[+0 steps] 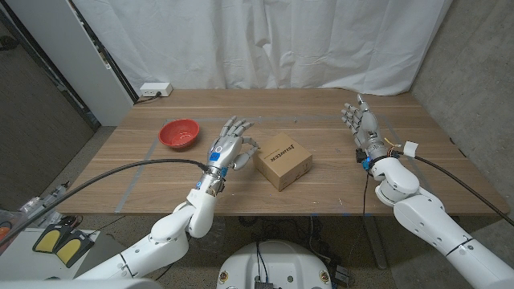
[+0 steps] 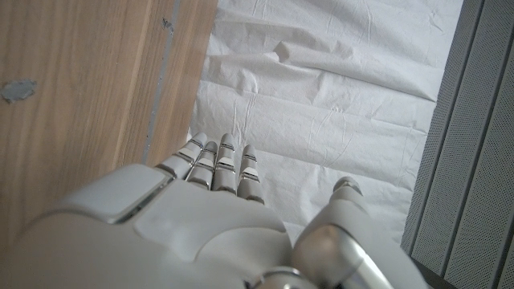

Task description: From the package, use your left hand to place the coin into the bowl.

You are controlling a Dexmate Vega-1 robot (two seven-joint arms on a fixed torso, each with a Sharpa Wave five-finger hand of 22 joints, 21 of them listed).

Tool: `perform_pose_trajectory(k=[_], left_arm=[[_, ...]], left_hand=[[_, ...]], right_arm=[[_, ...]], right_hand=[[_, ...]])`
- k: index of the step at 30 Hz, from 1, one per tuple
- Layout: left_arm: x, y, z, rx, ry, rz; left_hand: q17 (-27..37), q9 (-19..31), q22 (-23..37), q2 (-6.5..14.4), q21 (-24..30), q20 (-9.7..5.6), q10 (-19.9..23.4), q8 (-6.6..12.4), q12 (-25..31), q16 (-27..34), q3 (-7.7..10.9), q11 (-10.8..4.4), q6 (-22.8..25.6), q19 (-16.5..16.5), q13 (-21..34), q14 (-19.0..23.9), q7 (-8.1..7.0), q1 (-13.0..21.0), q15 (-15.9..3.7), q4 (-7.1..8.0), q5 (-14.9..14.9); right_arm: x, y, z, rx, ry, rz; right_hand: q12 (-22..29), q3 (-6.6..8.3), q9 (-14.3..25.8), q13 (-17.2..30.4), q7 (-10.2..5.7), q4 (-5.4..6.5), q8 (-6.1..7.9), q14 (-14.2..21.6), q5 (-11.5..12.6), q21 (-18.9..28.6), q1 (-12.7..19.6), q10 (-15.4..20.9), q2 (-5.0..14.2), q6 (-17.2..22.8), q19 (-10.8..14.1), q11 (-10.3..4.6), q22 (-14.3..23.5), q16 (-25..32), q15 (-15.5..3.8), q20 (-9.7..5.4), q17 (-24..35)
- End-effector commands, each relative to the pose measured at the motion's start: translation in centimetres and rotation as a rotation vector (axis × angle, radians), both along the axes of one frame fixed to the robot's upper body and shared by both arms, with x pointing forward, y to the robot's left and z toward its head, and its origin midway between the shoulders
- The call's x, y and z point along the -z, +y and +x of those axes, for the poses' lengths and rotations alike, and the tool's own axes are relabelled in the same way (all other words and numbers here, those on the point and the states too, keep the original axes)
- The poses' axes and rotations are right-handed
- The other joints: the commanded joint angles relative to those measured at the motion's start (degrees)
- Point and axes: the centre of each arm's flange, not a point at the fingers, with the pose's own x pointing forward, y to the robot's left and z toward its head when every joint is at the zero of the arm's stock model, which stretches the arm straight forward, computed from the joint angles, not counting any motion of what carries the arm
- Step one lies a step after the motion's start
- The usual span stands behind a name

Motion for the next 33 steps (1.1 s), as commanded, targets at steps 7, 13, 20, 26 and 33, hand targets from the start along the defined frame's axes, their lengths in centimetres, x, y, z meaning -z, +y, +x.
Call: perform_pose_trajectory(k=[7, 13, 20, 26, 33], left_arm=[[-2.1, 0.5, -1.9, -0.022, 0.029, 0.009], [-3.2, 0.8, -2.4, -0.027, 0.039, -0.029], [-4.6, 1.4, -2.9, 0.015, 0.070, -0.107], [-5.1, 1.9, -3.1, 0.022, 0.080, -0.172], [-5.1, 3.1, -3.0, 0.007, 0.120, -0.222]], left_hand=[[0.20, 4.12, 0.17, -0.04, -0.37, -1.06, 0.74, 3.97, 0.13, -0.10, 0.37, -0.13, 3.13, -0.25, 0.37, 0.56, 2.57, -0.42, -5.19, 0.27, 0.33], [0.22, 4.48, 0.17, 0.00, -0.46, -1.12, 1.05, 4.27, 0.08, -0.23, 0.43, -0.25, 2.92, -0.30, 0.43, 0.69, 2.60, -0.51, -5.19, 0.29, 0.31], [0.20, 5.11, 0.15, 0.04, -0.11, -1.57, 1.92, 4.67, 0.11, -0.23, 0.59, -0.32, 2.28, 0.97, 0.55, 1.50, 2.89, -0.58, -5.23, 0.26, 0.30], [0.19, 5.50, 0.13, 0.14, -0.12, -1.78, 1.80, 4.88, -0.12, -0.40, 0.73, -0.54, 1.81, 1.26, 0.62, 1.59, 3.07, -0.56, -5.21, 0.23, 0.31], [0.19, 5.93, 0.12, 0.25, -0.17, -1.79, 1.93, 5.18, -0.27, -0.45, 0.90, -0.45, 1.48, 1.43, 0.69, 1.97, 3.31, -0.55, -5.01, 0.20, 0.31]], right_arm=[[1.0, 0.0, -1.1, -0.025, -0.022, 0.031], [1.1, 0.3, -1.0, -0.052, -0.039, 0.022], [1.3, 0.5, -1.2, -0.073, -0.074, 0.021], [1.5, -0.8, -2.7, -0.046, -0.113, 0.047], [1.5, -2.6, -4.3, -0.005, -0.138, 0.069]], right_hand=[[0.02, -0.05, 0.15, 0.24, -0.03, -0.06, 0.06, 0.31, 0.10, 0.03, -0.43, 0.37, 0.07, 0.27, 0.10, -0.16, 0.19, 0.08, 0.15, -0.09, 0.19], [0.00, 0.02, 0.14, 0.24, 0.05, -0.12, 0.07, 0.39, 0.12, 0.10, -0.29, 0.32, 0.18, 0.29, 0.29, 0.00, 0.18, 0.10, 0.28, -0.05, 0.17], [0.00, 0.09, 0.14, 0.24, 0.16, -0.20, 0.10, 0.37, 0.14, 0.13, -0.12, 0.33, 0.28, 0.37, 0.41, 0.10, 0.17, 0.07, 0.12, -0.18, 0.15], [0.04, 0.20, 0.14, 0.24, 0.24, -0.32, 0.12, 0.37, 0.17, 0.22, 0.14, 0.46, 0.42, 0.44, 0.70, 0.11, 0.15, 0.05, -0.06, -0.66, 0.11], [0.03, 0.26, 0.14, 0.24, 0.30, -0.42, 0.17, 0.54, 0.18, 0.20, 0.33, 0.44, 0.50, 0.58, 0.75, -0.13, 0.13, 0.10, -0.02, -0.66, 0.09]])
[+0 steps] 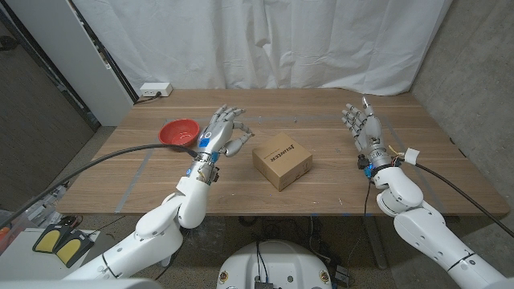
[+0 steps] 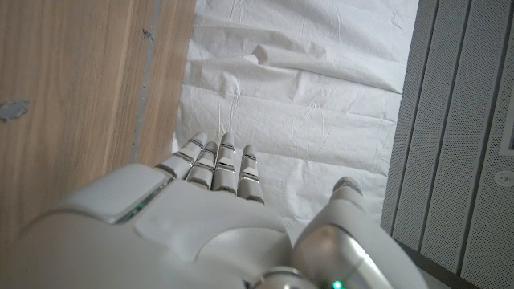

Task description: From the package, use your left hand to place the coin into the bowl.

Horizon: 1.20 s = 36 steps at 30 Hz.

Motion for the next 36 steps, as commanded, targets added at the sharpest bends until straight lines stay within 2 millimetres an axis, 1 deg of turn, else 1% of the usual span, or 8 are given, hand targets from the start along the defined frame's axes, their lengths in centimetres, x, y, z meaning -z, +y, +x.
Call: perform_pose_trajectory(k=[1, 5, 7, 14, 22, 25, 29, 36], left_arm=[[-0.7, 1.5, -0.2, -0.001, 0.052, -0.097], [-1.1, 2.2, 0.3, -0.002, 0.080, -0.122], [-1.4, 2.4, 0.3, -0.001, 0.089, -0.132], [-2.8, 3.4, 0.3, 0.022, 0.132, -0.143], [-3.4, 4.9, 0.3, 0.022, 0.171, -0.180], [-3.5, 5.6, 0.1, 0.017, 0.177, -0.202], [-3.8, 6.9, 0.2, 0.015, 0.186, -0.226], [-4.7, 8.5, -0.1, 0.021, 0.169, -0.260]], left_hand=[[0.21, 5.97, 0.12, 0.04, 0.16, 0.31, 0.41, 5.21, -0.28, -0.01, 0.71, 0.08, 2.20, 0.26, 0.16, 0.47, 2.54, -0.34, -4.88, 0.00, 0.32], [0.22, 6.21, 0.12, 0.10, 0.12, 0.41, 0.61, 5.34, -0.30, -0.05, 0.80, 0.14, 1.94, 0.33, 0.20, 0.62, 2.61, -0.35, -4.81, -0.01, 0.31], [0.26, 6.49, 0.11, 0.21, 0.09, 0.29, 1.03, 5.53, -0.24, 0.17, 0.90, 0.14, 1.71, 0.42, 0.25, 1.40, 2.65, -0.39, -4.87, 0.02, 0.31], [0.35, 7.13, 0.11, 0.50, 0.00, 0.40, 1.36, 5.83, -0.32, 0.17, 1.14, 0.18, 0.89, 0.53, 0.37, 1.86, 2.75, -0.54, -4.71, 0.12, 0.29], [0.42, 7.73, 0.11, 0.70, -0.09, 0.25, 1.53, 6.30, -0.44, 0.08, 1.31, 0.27, 0.60, 0.58, 0.46, 2.07, 2.89, -0.78, -4.70, 0.27, 0.25], [0.39, 8.03, 0.11, 0.62, 0.10, 0.08, 1.78, 6.53, -0.46, 0.03, 1.36, 0.30, 0.43, 1.22, 0.47, 2.24, 2.90, -0.84, -4.77, 0.24, 0.22], [0.36, 8.39, 0.10, 0.55, 0.15, -0.06, 2.05, 6.78, -0.53, -0.01, 1.45, -0.05, 0.21, 1.55, 0.44, 2.51, 2.88, -0.88, -4.93, 0.20, 0.19], [0.37, 8.93, 0.10, 0.70, 0.13, -0.05, 2.53, 7.16, -0.58, -0.02, 1.64, 0.15, -0.17, 1.81, 0.44, 2.97, 2.83, -1.03, -4.93, 0.26, 0.18]], right_arm=[[-0.1, -2.4, -2.4, 0.043, -0.054, 0.034], [-0.2, -3.2, -3.1, 0.063, -0.066, 0.031], [-0.2, -3.5, -3.3, 0.069, -0.073, 0.036], [0.1, -4.5, -4.2, 0.083, -0.091, 0.051], [0.8, -4.9, -4.0, 0.075, -0.082, 0.062], [0.9, -5.1, -3.9, 0.071, -0.074, 0.068], [0.7, -5.2, -3.6, 0.072, -0.074, 0.059], [0.0, -4.9, -3.2, 0.075, -0.082, 0.064]], right_hand=[[0.03, 0.26, 0.14, 0.24, 0.07, -0.43, 0.17, 0.56, 0.18, 0.21, 0.35, 0.45, 0.51, 0.35, 0.56, -0.10, 0.13, 0.10, -0.03, -0.45, 0.09], [0.03, 0.28, 0.14, 0.24, 0.06, -0.47, 0.17, 0.57, 0.18, 0.20, 0.42, 0.45, 0.52, 0.36, 0.56, -0.12, 0.12, 0.09, -0.03, -0.42, 0.08], [0.04, 0.28, 0.14, 0.24, 0.06, -0.48, 0.16, 0.58, 0.17, 0.19, 0.45, 0.47, 0.53, 0.35, 0.56, -0.07, 0.12, 0.09, -0.05, -0.42, 0.08], [0.09, 0.28, 0.14, 0.24, 0.04, -0.55, 0.16, 0.62, 0.15, 0.18, 0.55, 0.62, 0.52, 0.39, 0.59, 0.03, 0.11, 0.09, -0.06, -0.43, 0.08], [0.06, 0.28, 0.14, 0.24, 0.03, -0.60, 0.16, 0.62, 0.13, 0.16, 0.62, 0.59, 0.52, 0.39, 0.62, -0.14, 0.10, 0.07, -0.05, -0.46, 0.07], [0.07, 0.27, 0.14, 0.24, 0.05, -0.61, 0.18, 0.60, 0.12, 0.15, 0.64, 0.60, 0.51, 0.48, 0.61, -0.12, 0.10, 0.06, 0.06, -0.43, 0.08], [0.06, 0.26, 0.14, 0.24, 0.02, -0.62, 0.18, 0.58, 0.11, 0.12, 0.65, 0.60, 0.51, 0.49, 0.55, -0.03, 0.10, 0.05, 0.08, -0.39, 0.08], [0.08, 0.24, 0.15, 0.24, 0.05, -0.64, 0.17, 0.51, 0.09, 0.09, 0.67, 0.66, 0.51, 0.50, 0.51, 0.01, 0.10, 0.01, -0.01, -0.38, 0.08]])
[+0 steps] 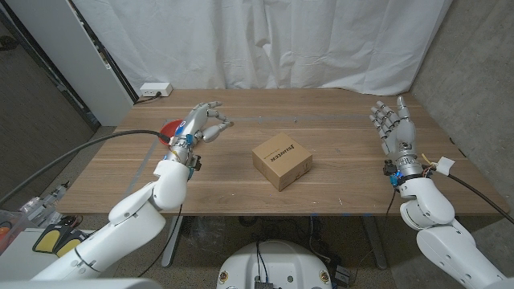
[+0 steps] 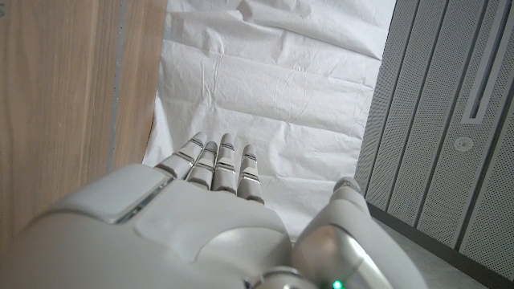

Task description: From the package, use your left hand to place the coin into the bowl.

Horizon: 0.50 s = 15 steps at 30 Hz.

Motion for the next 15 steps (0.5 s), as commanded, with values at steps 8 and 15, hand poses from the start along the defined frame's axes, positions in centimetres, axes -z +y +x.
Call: perform_pose_trajectory(k=[8, 15], left_arm=[[-2.0, 4.3, -0.7, 0.008, -0.020, -0.104], [-2.3, 6.3, -0.7, 0.002, -0.022, -0.130]], left_hand=[[0.10, 9.68, 0.10, 0.26, 0.10, -0.49, 1.17, 5.80, -0.27, -0.08, 0.73, -0.05, 0.92, 1.03, 0.17, 1.30, 1.48, -0.75, -4.97, 0.14, 0.34], [0.10, 10.20, 0.10, 0.28, -0.02, -0.89, 1.72, 6.21, -0.31, -0.15, 0.83, -0.45, 0.63, 1.04, 0.16, 1.60, 1.49, -1.11, -5.27, 0.31, 0.29]], right_arm=[[-0.7, 0.3, 0.8, 0.003, -0.015, 0.017], [0.0, 0.9, 1.0, -0.001, -0.017, 0.029]], right_hand=[[0.08, 0.14, 0.14, 0.24, 0.00, -0.25, 0.17, 0.56, 0.08, 0.08, 0.47, 0.69, 0.27, 0.45, 0.30, 0.09, 0.09, 0.03, -0.02, -0.57, 0.21], [0.05, 0.12, 0.15, 0.24, -0.03, -0.27, 0.17, 0.64, 0.07, 0.07, 0.49, 0.63, 0.27, 0.46, 0.33, 0.09, 0.09, 0.06, -0.01, -0.57, 0.21]])
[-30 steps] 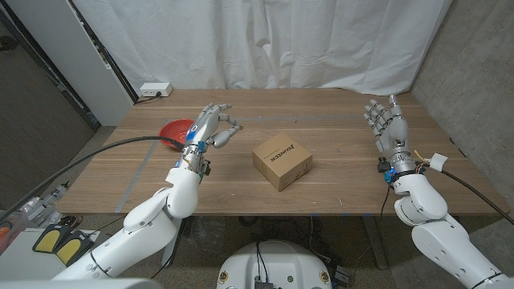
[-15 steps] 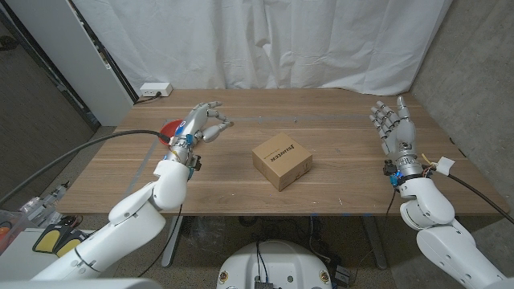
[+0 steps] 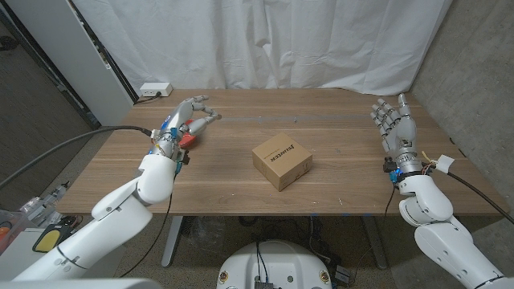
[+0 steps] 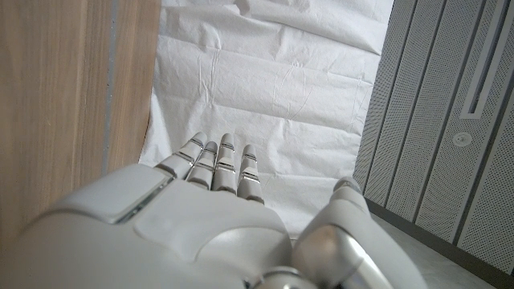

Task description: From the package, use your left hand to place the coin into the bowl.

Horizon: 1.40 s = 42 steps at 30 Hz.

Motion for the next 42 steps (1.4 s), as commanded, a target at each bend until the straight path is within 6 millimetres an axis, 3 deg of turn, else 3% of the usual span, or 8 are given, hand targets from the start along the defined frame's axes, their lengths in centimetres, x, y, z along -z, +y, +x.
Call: perform_pose_trajectory(k=[1, 10, 24, 42], left_arm=[[-0.8, 3.1, -0.1, 0.002, -0.005, -0.057], [-2.0, 5.3, 1.3, 0.063, -0.015, -0.069], [-2.4, 7.0, 1.7, 0.029, -0.056, -0.105], [-3.9, 9.9, 2.8, -0.074, -0.052, -0.086]], left_hand=[[0.11, 10.26, 0.10, 0.16, -0.05, -0.24, 0.56, 6.25, -0.10, -0.16, 0.58, -0.26, 0.81, -0.02, 0.17, 0.63, 1.23, -0.82, -5.29, 0.07, 0.31], [0.16, 11.17, 0.11, 0.19, -0.91, -0.73, 0.51, 7.12, -0.59, -0.83, 0.81, -0.47, 0.51, -1.89, 0.20, -0.32, 0.44, -1.40, -6.27, 0.32, 0.29], [0.36, 11.16, 0.10, 0.26, -1.16, -2.00, 2.02, 7.64, -0.42, -0.89, 1.08, -1.21, 0.19, -2.91, 0.47, -0.40, -0.56, -2.35, -7.09, 0.81, 0.31], [0.39, 10.35, 0.07, 0.06, -1.08, -3.18, 2.00, 7.90, -0.81, -0.97, 1.48, -1.12, 0.35, -2.97, 0.69, -0.35, -0.57, -2.72, -7.46, 0.79, 0.35]], right_arm=[[0.6, 0.8, 0.5, -0.002, -0.001, 0.018], [0.6, 1.0, 0.6, -0.021, 0.004, 0.011], [-0.4, 0.1, 1.3, -0.049, 0.025, -0.024], [-0.2, -0.2, 0.5, -0.044, 0.026, -0.026]], right_hand=[[0.05, 0.12, 0.15, 0.24, -0.03, -0.27, 0.17, 0.63, 0.07, 0.07, 0.49, 0.65, 0.27, 0.49, 0.32, 0.12, 0.09, 0.05, 0.00, -0.58, 0.06], [0.03, 0.12, 0.15, 0.24, -0.04, -0.29, 0.13, 0.65, 0.06, 0.04, 0.54, 0.60, 0.30, 0.41, 0.28, 0.01, 0.09, 0.05, -0.01, -0.51, 0.06], [0.04, 0.12, 0.15, 0.24, -0.03, -0.32, 0.12, 0.61, 0.04, 0.06, 0.61, 0.66, 0.35, 0.43, 0.36, 0.04, 0.10, 0.02, -0.04, -0.61, 0.06], [0.01, 0.11, 0.15, 0.24, -0.06, -0.35, 0.13, 0.58, 0.02, 0.08, 0.68, 0.63, 0.39, 0.49, 0.48, -0.07, 0.09, 0.01, -0.06, -0.62, 0.07]])
